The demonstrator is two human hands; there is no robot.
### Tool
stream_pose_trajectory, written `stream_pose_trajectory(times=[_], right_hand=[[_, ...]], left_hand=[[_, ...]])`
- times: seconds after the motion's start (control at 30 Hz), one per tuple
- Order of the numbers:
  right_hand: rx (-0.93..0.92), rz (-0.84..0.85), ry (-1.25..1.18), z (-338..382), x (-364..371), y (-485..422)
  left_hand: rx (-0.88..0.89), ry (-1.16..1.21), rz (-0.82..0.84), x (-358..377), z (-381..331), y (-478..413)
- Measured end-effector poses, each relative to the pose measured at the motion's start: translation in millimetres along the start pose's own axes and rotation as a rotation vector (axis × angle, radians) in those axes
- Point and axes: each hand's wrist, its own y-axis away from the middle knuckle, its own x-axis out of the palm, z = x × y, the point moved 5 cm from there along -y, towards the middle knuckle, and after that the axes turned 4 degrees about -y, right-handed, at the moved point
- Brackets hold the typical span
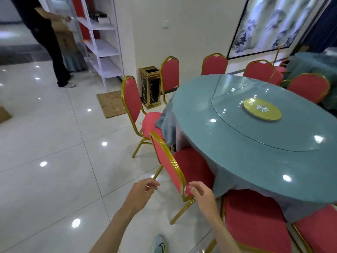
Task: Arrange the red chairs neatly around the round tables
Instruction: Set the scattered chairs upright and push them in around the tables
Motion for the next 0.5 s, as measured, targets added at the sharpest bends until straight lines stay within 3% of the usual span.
stream_pose_trajectory(times=[0.1, 0.27, 0.5], right_hand=[[0.036, -0.048, -0.087, 7, 24, -35], [0.103, 0.092, -0.004, 23, 52, -87], [0.229, 0.12, -0.044, 23, 85, -130]], left_hand=[[0.016, -0.027, 0.011, -19, 3, -43], [0.072, -0.065, 0.001, -48, -12, -128], [0.172, -0.158, 0.091, -53, -17, -214]])
